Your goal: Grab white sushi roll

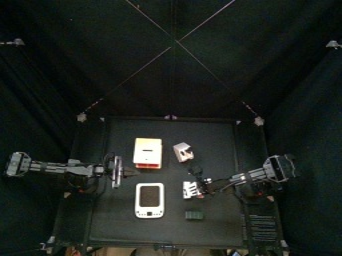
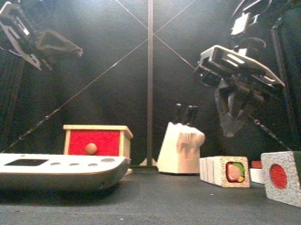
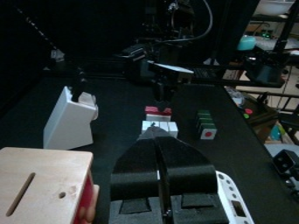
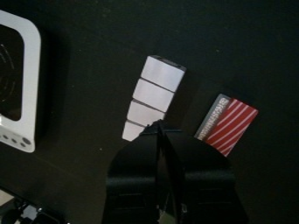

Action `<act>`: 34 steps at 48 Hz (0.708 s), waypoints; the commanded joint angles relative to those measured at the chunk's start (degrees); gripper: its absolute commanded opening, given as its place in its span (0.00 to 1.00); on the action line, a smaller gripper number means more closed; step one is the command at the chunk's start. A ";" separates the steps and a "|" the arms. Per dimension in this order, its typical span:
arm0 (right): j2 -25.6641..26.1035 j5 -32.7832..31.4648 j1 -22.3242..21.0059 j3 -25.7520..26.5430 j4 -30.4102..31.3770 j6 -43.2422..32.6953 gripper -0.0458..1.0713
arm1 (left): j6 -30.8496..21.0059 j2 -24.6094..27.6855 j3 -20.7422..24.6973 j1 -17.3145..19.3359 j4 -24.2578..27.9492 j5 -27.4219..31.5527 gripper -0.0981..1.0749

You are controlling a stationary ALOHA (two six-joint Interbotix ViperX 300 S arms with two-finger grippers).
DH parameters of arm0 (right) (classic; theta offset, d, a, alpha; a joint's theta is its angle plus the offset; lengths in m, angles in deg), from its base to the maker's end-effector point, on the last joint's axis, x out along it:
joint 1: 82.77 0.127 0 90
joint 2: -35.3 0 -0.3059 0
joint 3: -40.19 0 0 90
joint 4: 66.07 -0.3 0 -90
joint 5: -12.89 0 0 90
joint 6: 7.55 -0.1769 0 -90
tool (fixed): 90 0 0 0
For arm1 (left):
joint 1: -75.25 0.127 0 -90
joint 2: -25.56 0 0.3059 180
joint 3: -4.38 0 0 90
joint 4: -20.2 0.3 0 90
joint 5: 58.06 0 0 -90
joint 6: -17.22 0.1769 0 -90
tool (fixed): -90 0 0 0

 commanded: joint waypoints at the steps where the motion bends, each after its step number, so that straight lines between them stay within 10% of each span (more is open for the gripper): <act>1: -0.79 -0.53 -0.18 2.55 0.53 0.35 0.51 | 0.09 0.18 0.62 0.18 -0.62 -0.53 0.08; 16: -4.66 -3.60 -0.18 5.45 3.60 0.44 0.79 | 0.09 0.18 0.18 0.18 -0.79 -0.53 0.08; 34: -9.49 -3.87 -0.70 7.82 3.43 0.44 0.83 | 0.09 0.18 -0.26 0.18 -0.79 -0.44 0.08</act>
